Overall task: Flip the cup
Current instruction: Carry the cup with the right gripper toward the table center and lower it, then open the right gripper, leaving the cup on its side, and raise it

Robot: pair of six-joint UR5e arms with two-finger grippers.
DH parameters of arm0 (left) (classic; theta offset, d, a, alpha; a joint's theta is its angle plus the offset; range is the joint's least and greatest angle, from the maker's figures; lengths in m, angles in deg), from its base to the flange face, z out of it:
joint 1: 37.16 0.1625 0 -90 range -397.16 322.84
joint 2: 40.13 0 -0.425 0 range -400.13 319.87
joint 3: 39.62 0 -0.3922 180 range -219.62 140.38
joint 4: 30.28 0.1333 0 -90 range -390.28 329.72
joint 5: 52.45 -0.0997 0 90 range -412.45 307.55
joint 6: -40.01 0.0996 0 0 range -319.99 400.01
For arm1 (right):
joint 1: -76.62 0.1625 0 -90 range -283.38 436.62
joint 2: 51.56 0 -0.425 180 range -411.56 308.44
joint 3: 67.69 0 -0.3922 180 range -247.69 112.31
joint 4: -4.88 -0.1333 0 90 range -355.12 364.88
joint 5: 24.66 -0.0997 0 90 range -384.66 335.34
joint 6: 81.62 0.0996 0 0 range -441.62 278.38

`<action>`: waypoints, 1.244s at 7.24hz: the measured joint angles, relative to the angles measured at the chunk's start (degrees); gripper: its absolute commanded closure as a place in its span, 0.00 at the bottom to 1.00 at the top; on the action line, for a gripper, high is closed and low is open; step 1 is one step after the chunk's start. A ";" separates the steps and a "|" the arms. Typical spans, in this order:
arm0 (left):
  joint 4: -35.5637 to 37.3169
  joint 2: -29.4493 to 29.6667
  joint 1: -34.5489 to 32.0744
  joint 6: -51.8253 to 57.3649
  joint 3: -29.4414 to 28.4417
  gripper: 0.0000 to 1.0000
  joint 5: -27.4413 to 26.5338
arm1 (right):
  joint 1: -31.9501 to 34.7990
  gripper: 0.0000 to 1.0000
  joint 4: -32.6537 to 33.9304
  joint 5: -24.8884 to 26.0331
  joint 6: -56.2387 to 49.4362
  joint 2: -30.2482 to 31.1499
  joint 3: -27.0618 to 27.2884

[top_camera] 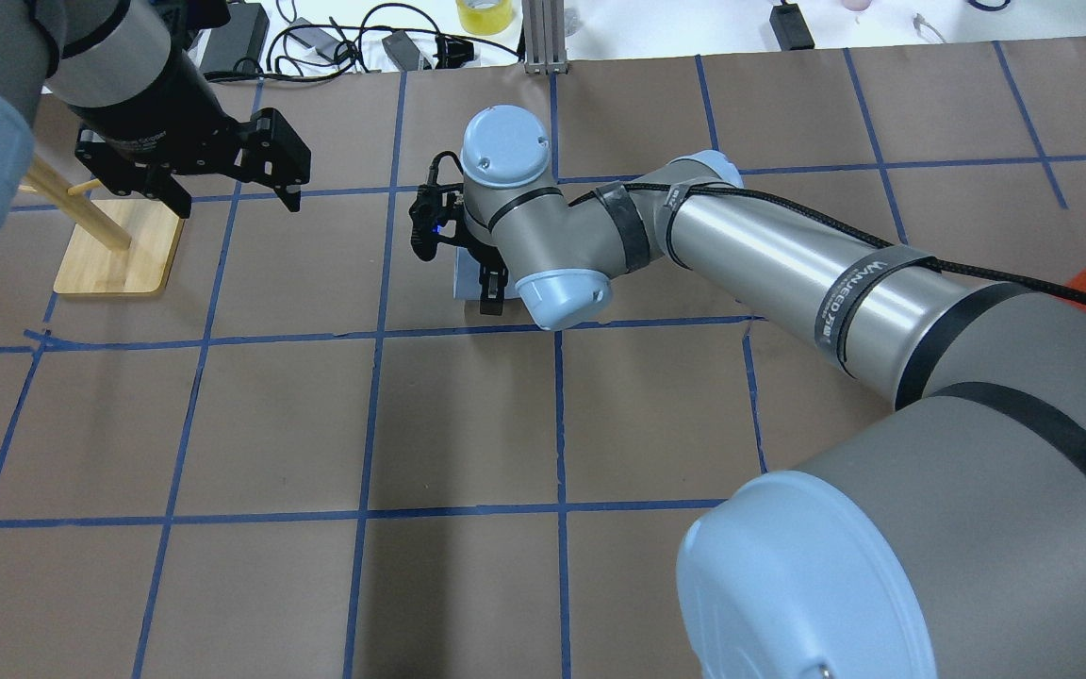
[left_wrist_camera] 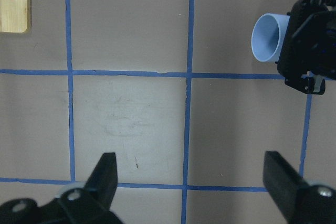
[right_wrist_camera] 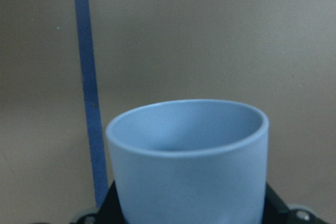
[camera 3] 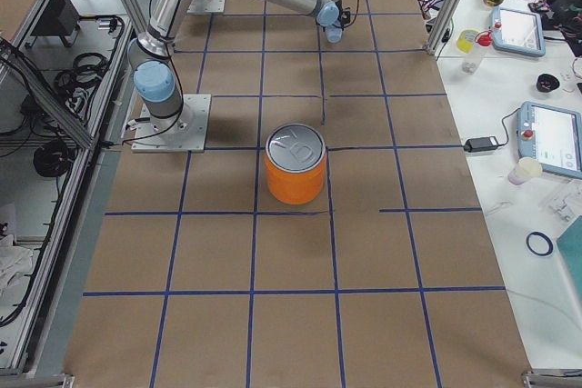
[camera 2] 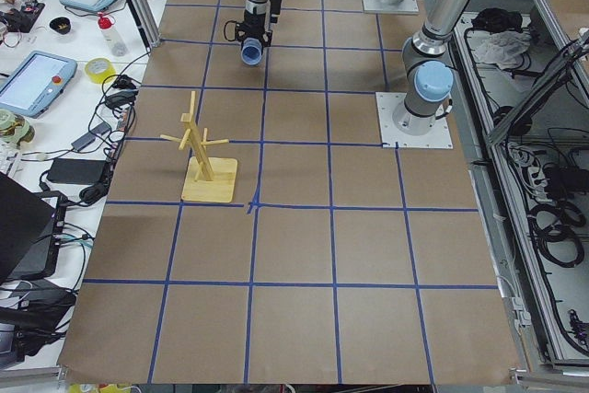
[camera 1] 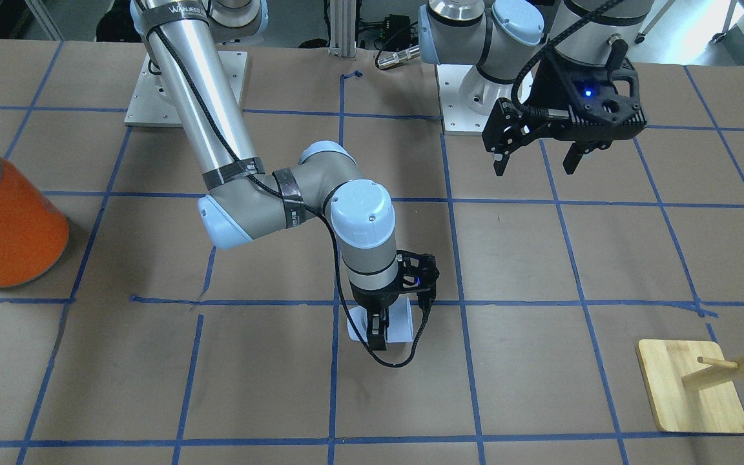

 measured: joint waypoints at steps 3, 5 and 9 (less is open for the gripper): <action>0.00 0.00 0.02 -0.01 0.00 0.00 -0.02 | 0.06 0.00 -0.04 -1.07 -0.05 -0.01 1.05; -0.14 -0.09 0.13 0.09 -0.01 0.00 0.00 | 0.05 0.00 -0.09 -1.07 0.25 0.92 1.15; -0.23 -0.06 2.99 3.05 -0.15 0.00 0.82 | -3.19 0.00 -6.90 2.59 19.19 10.99 1.88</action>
